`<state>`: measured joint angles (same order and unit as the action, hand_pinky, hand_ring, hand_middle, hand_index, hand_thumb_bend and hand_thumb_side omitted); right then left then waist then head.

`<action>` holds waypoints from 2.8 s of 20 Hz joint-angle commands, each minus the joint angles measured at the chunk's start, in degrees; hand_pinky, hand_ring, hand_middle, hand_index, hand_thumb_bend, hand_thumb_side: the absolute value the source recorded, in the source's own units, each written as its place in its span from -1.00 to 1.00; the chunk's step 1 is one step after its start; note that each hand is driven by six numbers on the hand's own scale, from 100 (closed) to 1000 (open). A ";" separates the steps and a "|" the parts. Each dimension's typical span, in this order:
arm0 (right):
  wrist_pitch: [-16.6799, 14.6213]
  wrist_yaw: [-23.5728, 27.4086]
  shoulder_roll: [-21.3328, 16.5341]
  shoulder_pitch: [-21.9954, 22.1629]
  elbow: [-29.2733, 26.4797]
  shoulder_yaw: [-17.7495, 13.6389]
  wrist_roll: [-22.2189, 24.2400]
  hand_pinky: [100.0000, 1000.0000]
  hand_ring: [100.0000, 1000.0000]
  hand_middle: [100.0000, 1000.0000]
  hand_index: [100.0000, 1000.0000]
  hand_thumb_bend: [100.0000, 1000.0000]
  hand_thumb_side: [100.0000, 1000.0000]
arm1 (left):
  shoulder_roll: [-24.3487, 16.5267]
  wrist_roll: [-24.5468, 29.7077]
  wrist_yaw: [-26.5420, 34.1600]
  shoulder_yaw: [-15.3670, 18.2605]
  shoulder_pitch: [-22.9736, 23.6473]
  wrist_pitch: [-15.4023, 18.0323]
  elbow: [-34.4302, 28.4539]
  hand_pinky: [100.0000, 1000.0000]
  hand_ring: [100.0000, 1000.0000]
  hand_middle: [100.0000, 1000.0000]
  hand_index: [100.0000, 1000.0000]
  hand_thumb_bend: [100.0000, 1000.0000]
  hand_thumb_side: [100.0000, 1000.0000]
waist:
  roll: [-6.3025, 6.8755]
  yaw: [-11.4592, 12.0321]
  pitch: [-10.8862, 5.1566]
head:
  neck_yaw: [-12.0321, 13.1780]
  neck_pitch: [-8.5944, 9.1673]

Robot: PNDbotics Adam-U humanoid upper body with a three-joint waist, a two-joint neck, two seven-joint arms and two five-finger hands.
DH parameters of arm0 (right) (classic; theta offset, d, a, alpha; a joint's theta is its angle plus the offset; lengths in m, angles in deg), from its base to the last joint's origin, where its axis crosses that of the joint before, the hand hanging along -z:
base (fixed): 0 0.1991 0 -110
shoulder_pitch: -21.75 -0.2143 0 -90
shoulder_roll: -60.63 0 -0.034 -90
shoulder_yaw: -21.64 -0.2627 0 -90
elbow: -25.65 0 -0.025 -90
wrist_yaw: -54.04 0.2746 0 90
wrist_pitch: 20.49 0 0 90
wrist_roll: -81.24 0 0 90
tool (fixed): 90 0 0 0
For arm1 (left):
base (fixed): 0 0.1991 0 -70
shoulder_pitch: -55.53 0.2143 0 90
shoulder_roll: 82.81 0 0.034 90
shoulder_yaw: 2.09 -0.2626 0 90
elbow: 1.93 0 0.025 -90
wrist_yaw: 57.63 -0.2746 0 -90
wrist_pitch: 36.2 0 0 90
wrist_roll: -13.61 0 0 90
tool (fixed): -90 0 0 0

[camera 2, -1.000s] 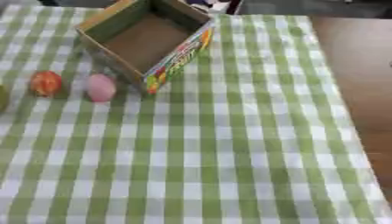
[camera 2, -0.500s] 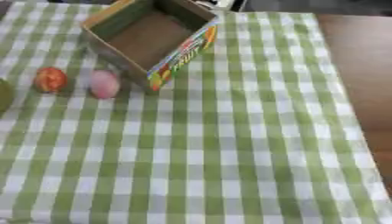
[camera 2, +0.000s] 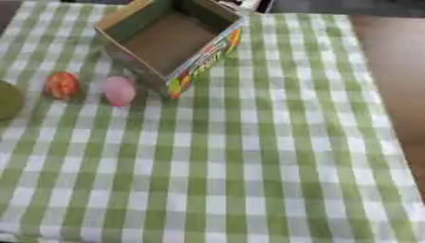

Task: Pick up objects on the table and place them in the box.

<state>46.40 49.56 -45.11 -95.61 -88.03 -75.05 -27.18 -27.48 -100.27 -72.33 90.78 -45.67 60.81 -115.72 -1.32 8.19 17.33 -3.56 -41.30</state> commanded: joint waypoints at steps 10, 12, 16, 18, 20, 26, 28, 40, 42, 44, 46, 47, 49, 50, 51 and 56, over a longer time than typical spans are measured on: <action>-0.27 0.25 -2.24 -0.94 -0.91 0.03 -1.12 0.47 0.47 0.03 0.64 -1.00 -0.05 | -10.21 10.17 -7.92 -8.11 -2.70 -7.13 0.13 0.57 0.51 0.58 0.80 -0.60 -0.18 | 0.43 -0.52 -1.10 | 0.24 -0.01; -0.25 0.35 -2.22 -1.03 -0.91 0.18 -0.93 0.47 0.48 0.03 0.64 -1.00 -0.05 | -11.42 12.35 -9.29 -10.34 -3.30 -6.84 1.44 0.63 0.57 0.62 0.81 -0.57 -0.15 | 0.51 -0.64 -1.11 | 0.48 0.01; -0.16 0.48 -2.26 -0.88 -0.91 0.23 -0.74 0.47 0.48 0.03 0.64 -1.00 -0.05 | -11.62 31.42 -8.68 -9.45 -7.10 -7.39 1.63 0.75 0.64 0.68 0.86 -0.52 -0.10 | 0.71 -0.47 -1.31 | 0.46 0.07; -0.15 0.52 -2.30 -0.85 -0.91 0.25 -0.69 0.47 0.48 0.03 0.64 -1.00 -0.05 | -11.88 37.19 -8.57 -9.76 -7.99 -7.89 1.84 0.87 0.66 0.65 0.88 -0.42 -0.03 | 0.82 -0.49 -1.36 | 0.56 0.13; -0.14 0.56 -2.31 -0.80 -0.91 0.27 -0.66 0.46 0.48 0.03 0.64 -1.00 -0.05 | -12.09 41.38 -9.20 -10.37 -8.54 -8.32 2.15 0.91 0.68 0.66 0.86 -0.32 -0.02 | 0.93 -0.48 -1.40 | 0.66 0.11; -0.06 0.69 -2.15 -0.72 -0.91 0.29 -0.62 0.46 0.49 0.03 0.64 -1.00 -0.05 | -11.84 46.42 -10.19 -11.90 -8.81 -10.18 4.88 0.94 0.72 0.68 0.87 -0.02 -0.01 | 1.10 -0.51 -1.45 | 1.28 0.16; -0.06 0.69 -2.16 -0.69 -0.91 0.28 -0.64 0.46 0.49 0.03 0.64 -1.00 -0.05 | -11.75 46.90 -10.14 -12.01 -8.91 -10.59 5.48 0.94 0.72 0.68 0.87 -0.02 -0.01 | 1.10 -0.52 -1.46 | 1.31 0.16; 0.05 0.72 -2.03 -0.44 -0.91 0.33 -0.64 0.46 0.49 0.03 0.64 -1.00 -0.05 | -9.32 49.94 -8.08 -11.69 -11.75 -14.44 15.49 0.85 0.68 0.63 0.85 -0.05 -0.79 | 0.92 -0.36 -1.63 | 2.00 0.13; 0.08 0.73 -1.97 -0.41 -0.91 0.34 -0.61 0.46 0.49 0.03 0.64 -1.00 -0.05 | -8.73 49.73 -7.38 -11.99 -12.62 -14.57 16.86 0.82 0.66 0.63 0.86 -0.10 -0.81 | 0.89 -0.34 -1.64 | 2.24 0.17; 0.11 0.76 -1.92 -0.40 -0.91 0.37 -0.58 0.46 0.49 0.03 0.64 -1.00 -0.05 | -8.07 49.38 -6.91 -12.37 -13.67 -14.67 18.30 0.81 0.66 0.63 0.85 -0.15 -0.88 | 0.85 -0.34 -1.66 | 2.54 0.24; 0.10 0.77 -1.89 -0.41 -0.91 0.39 -0.53 0.46 0.49 0.03 0.64 -1.00 -0.05 | -7.50 49.07 -7.09 -12.86 -14.69 -14.68 19.81 0.81 0.67 0.64 0.85 -0.18 -0.92 | 0.81 -0.34 -1.66 | 2.64 0.27; 0.08 0.77 -1.88 -0.43 -0.91 0.40 -0.51 0.46 0.49 0.03 0.64 -1.00 -0.05 | -7.26 48.99 -7.35 -13.14 -15.13 -14.71 20.66 0.81 0.68 0.64 0.85 -0.19 -0.92 | 0.79 -0.36 -1.67 | 2.63 0.27; 0.04 0.77 -1.85 -0.47 -0.91 0.40 -0.51 0.46 0.49 0.03 0.64 -1.00 -0.05 | -6.70 48.97 -7.78 -13.96 -16.05 -14.61 22.65 0.80 0.68 0.64 0.85 -0.18 -0.91 | 0.73 -0.42 -1.64 | 2.54 0.29; 0.04 0.77 -1.83 -0.47 -0.91 0.41 -0.50 0.46 0.49 0.03 0.64 -1.00 -0.05 | -6.44 48.98 -8.08 -14.38 -16.48 -14.42 23.60 0.80 0.68 0.64 0.85 -0.16 -0.91 | 0.71 -0.46 -1.62 | 2.43 0.27; 0.04 0.77 -1.83 -0.48 -0.91 0.43 -0.49 0.46 0.49 0.03 0.64 -1.00 -0.05 | -6.16 49.02 -8.44 -14.77 -16.90 -14.16 24.50 0.80 0.68 0.64 0.85 -0.14 -0.90 | 0.69 -0.49 -1.57 | 2.23 0.27; 0.06 0.83 -1.75 -0.52 -0.91 0.49 -0.39 0.47 0.50 0.02 0.64 -1.00 -0.05 | -4.67 48.89 -9.92 -15.77 -18.85 -13.02 28.46 0.80 0.68 0.64 0.85 -0.11 -0.89 | 0.58 -0.65 -1.19 | 0.95 0.21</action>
<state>46.53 50.13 -45.39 -95.45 -88.03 -74.31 -27.72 -30.87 -51.28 -81.81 74.63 -63.67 47.36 -87.78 -0.87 7.48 17.05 -2.22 -41.28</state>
